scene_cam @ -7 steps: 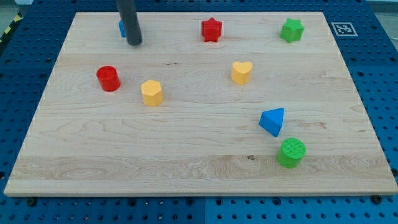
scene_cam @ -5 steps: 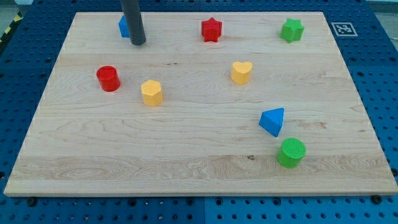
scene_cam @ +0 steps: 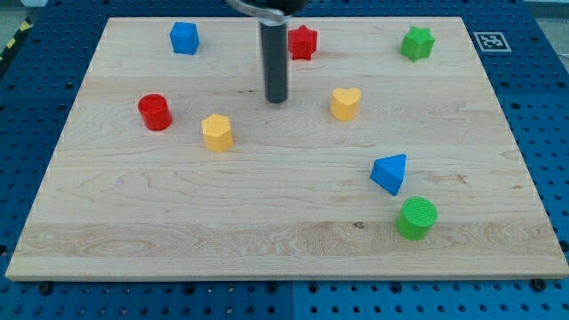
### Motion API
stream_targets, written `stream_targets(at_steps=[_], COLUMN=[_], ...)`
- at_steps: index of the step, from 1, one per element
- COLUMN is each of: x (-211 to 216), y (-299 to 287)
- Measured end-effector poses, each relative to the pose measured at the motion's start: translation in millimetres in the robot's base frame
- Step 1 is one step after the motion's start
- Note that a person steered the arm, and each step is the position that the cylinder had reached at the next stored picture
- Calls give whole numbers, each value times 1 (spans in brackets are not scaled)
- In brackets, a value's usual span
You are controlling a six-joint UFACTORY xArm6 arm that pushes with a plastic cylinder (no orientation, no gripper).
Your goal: Push the yellow heart to the center right side of the board
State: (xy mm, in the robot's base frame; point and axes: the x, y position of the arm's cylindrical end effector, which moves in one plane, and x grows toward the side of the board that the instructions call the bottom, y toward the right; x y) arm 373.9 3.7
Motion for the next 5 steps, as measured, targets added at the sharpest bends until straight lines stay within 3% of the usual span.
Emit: stream_targets(at_steps=[2,3,5], x=[47,52,-5], y=[93,100,79])
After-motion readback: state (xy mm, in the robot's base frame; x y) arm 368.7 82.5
